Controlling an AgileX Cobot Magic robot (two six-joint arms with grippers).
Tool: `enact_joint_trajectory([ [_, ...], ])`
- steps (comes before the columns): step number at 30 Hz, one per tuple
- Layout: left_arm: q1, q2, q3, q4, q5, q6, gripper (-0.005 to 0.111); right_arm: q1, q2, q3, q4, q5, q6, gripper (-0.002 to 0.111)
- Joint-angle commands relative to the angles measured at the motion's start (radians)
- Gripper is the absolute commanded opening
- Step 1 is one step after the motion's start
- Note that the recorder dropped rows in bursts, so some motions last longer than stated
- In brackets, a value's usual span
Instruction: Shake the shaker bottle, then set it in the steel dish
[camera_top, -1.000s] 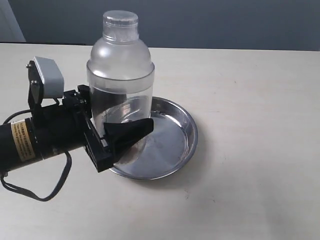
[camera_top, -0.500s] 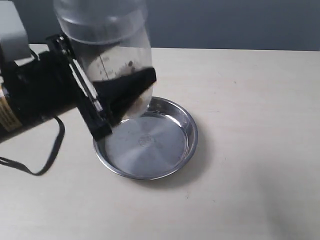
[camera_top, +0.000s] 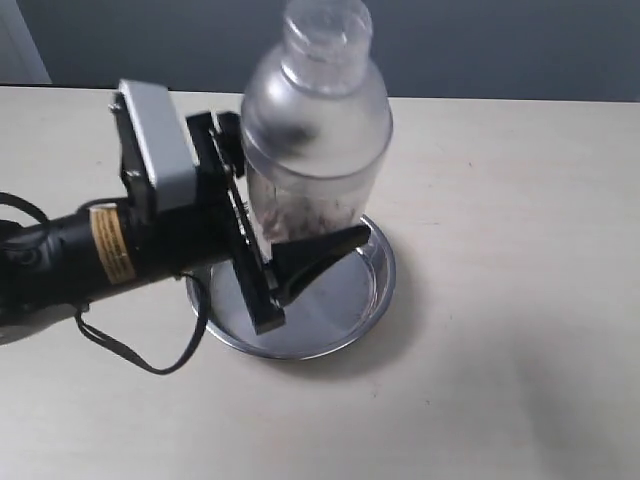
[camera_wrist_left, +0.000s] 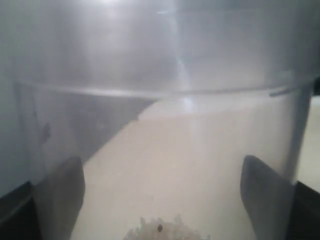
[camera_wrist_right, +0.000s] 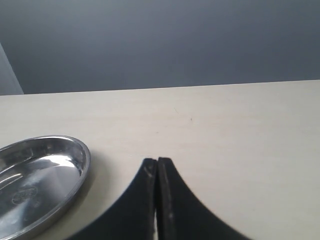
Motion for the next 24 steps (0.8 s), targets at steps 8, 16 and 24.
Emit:
enact_joint_trajectory([
  [8,0.138,0.163,-0.076,0.025,-0.008,-0.243,0.000,-0.004,-0.004,0.001,0.004,-0.013,0.000,-0.001],
  [16,0.197,0.248,-0.193,0.212,-0.008,-0.380,0.000,-0.004,-0.004,0.001,0.004,-0.013,0.000,-0.001],
  [24,0.197,0.352,-0.266,0.222,-0.008,-0.380,0.000,-0.004,-0.004,0.001,0.004,-0.012,0.000,-0.001],
])
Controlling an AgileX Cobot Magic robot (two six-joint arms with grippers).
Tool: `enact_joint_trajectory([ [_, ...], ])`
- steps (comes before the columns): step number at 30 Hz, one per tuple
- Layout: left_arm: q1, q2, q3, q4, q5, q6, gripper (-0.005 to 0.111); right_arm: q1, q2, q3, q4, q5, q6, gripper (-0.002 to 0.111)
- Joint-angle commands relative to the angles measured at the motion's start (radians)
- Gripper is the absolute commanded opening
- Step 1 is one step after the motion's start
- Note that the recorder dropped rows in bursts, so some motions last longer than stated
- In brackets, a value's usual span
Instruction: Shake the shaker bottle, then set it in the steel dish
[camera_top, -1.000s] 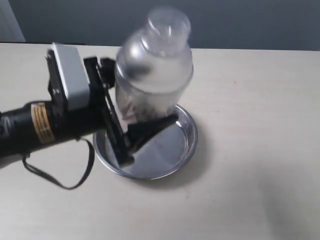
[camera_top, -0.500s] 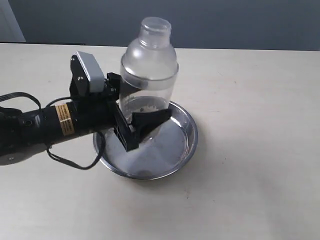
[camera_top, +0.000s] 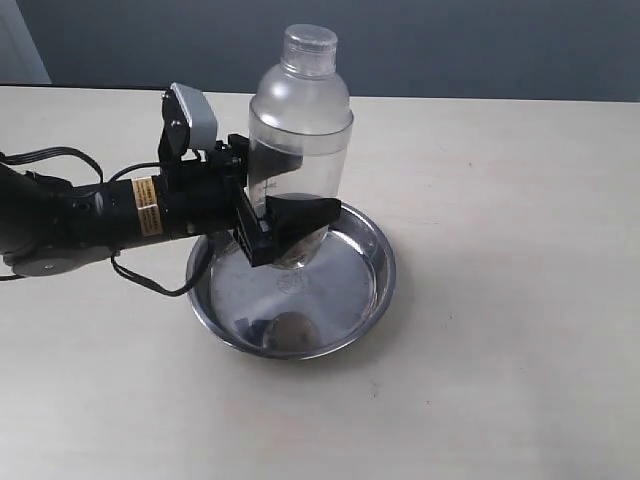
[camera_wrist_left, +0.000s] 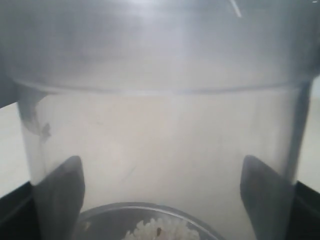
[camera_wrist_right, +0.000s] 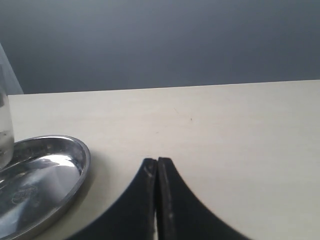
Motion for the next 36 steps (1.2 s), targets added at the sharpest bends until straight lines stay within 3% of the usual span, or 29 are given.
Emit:
enact_joint_trajectory([
  [1,0.000,0.048,-0.037,-0.011,-0.040,-0.008,0.000,-0.004,-0.004,0.001,0.004,-0.012,0.000,-0.001],
  [29,0.000,0.176,-0.060,0.083,-0.040,0.083,0.001,-0.004,-0.004,0.001,0.004,-0.012,0.000,-0.001],
  [30,0.000,0.176,-0.060,0.080,-0.040,0.086,0.002,-0.004,-0.004,0.001,0.004,-0.012,0.000,-0.001],
  [36,0.000,0.195,-0.060,0.093,-0.040,0.091,0.034,-0.004,-0.004,0.001,0.004,-0.012,0.000,-0.001],
])
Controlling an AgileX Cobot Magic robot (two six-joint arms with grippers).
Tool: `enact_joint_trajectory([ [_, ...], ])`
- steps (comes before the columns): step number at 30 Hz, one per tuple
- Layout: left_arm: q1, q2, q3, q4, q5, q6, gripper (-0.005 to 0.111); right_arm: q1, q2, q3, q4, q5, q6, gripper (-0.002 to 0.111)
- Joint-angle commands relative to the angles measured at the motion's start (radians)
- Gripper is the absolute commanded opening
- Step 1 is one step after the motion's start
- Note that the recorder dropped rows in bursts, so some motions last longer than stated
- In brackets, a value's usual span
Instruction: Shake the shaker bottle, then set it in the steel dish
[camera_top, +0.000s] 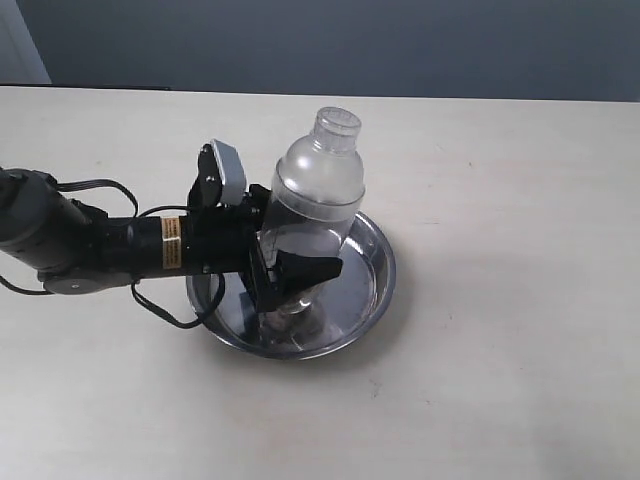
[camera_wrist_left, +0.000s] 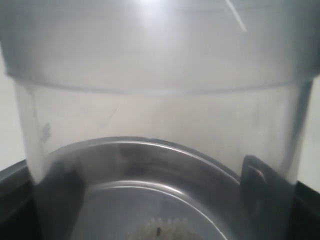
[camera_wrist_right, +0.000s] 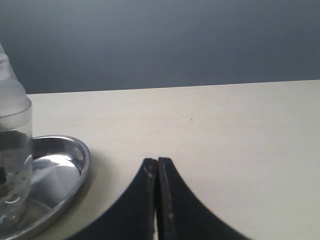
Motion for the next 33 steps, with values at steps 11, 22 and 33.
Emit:
enact_joint_trajectory([
  [11,0.000,0.005,-0.006,0.073,-0.023,0.001,0.063,-0.004,-0.004,0.001,0.004,-0.012,0.000,-0.001],
  [22,0.000,-0.005,-0.006,0.075,-0.012,0.001,0.078,-0.004,-0.004,0.001,0.004,-0.014,0.000,-0.001],
  [33,0.000,-0.081,-0.003,0.102,0.138,-0.183,0.080,-0.004,-0.004,0.001,0.004,-0.014,0.000,-0.001],
])
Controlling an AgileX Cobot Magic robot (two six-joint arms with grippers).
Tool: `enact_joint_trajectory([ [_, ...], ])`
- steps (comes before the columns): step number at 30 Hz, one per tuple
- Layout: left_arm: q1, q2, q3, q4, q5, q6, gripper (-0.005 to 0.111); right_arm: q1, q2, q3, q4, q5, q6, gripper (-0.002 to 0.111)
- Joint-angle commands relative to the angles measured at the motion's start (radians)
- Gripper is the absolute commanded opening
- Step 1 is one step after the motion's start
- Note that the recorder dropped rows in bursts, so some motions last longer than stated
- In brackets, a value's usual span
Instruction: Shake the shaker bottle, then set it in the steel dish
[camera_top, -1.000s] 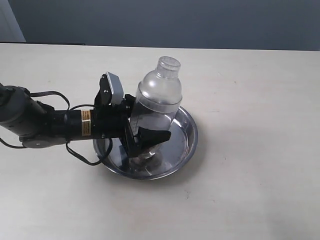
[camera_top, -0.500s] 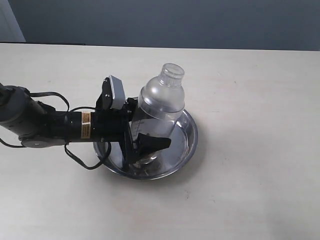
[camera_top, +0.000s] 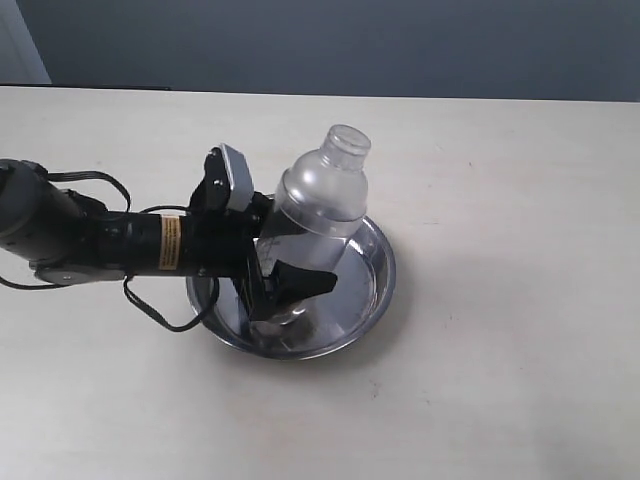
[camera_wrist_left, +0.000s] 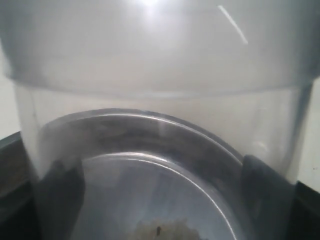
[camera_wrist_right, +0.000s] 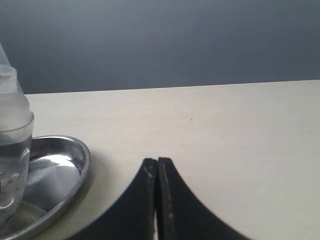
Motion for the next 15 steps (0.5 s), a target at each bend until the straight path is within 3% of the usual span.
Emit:
enact_joint_trajectory([
  [1,0.000,-0.031,-0.003,0.006,0.010,-0.106,0.083,-0.004,-0.004,0.001,0.004,-0.014,0.000,-0.001],
  [8,0.000,-0.031,-0.003,0.068,0.014,-0.107,0.104,-0.004,-0.004,0.001,0.004,-0.011,0.000,-0.001],
  [15,0.000,-0.031,-0.003,0.065,0.016,-0.088,0.104,-0.004,-0.004,0.001,0.004,-0.011,0.000,-0.001],
])
